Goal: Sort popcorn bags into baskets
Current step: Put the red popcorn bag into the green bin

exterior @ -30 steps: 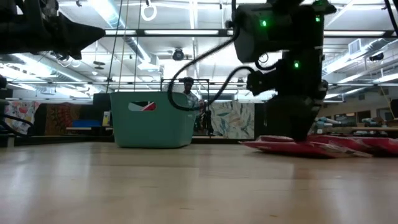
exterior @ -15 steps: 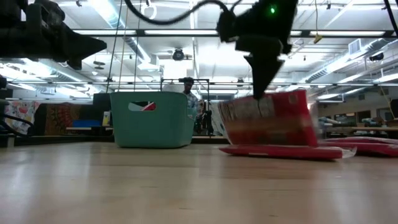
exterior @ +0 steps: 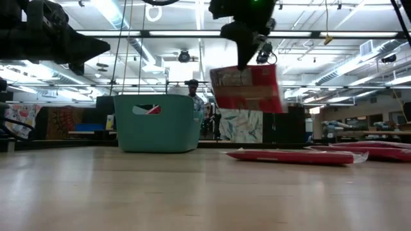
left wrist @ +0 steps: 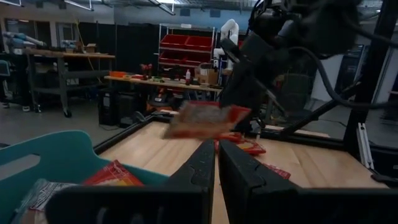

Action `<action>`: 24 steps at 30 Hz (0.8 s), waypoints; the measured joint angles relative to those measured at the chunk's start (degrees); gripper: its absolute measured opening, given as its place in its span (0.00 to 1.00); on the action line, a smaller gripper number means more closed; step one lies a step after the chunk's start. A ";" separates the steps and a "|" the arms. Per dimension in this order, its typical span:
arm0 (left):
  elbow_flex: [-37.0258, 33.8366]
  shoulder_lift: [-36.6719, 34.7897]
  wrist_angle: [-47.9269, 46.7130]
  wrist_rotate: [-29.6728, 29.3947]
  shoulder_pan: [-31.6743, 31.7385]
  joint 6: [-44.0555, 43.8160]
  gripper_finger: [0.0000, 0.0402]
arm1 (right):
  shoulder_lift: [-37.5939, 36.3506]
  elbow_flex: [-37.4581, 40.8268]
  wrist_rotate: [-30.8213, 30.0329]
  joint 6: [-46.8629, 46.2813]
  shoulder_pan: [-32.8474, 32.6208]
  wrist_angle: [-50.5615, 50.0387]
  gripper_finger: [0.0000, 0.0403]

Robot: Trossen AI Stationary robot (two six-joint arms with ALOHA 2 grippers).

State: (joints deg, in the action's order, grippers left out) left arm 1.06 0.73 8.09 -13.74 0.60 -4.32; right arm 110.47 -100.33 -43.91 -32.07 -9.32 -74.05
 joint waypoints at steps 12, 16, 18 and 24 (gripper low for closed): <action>0.00 0.00 -0.61 0.00 0.00 0.11 0.06 | -0.02 -0.03 -2.68 52.56 7.30 30.59 0.01; 0.00 0.00 -0.86 0.00 0.00 0.15 0.06 | 0.06 0.32 2.56 64.98 9.90 39.18 0.01; 0.00 0.00 -0.88 0.02 0.00 0.15 0.06 | 0.44 1.28 6.51 69.94 11.15 43.49 0.01; 0.00 0.00 -0.85 0.11 0.02 -1.70 0.06 | 2.80 3.54 20.05 91.10 13.94 47.50 0.01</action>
State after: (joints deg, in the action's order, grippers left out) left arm 1.06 0.73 7.24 -13.63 0.62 -6.02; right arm 113.27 -96.79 -23.86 59.02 4.62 -26.54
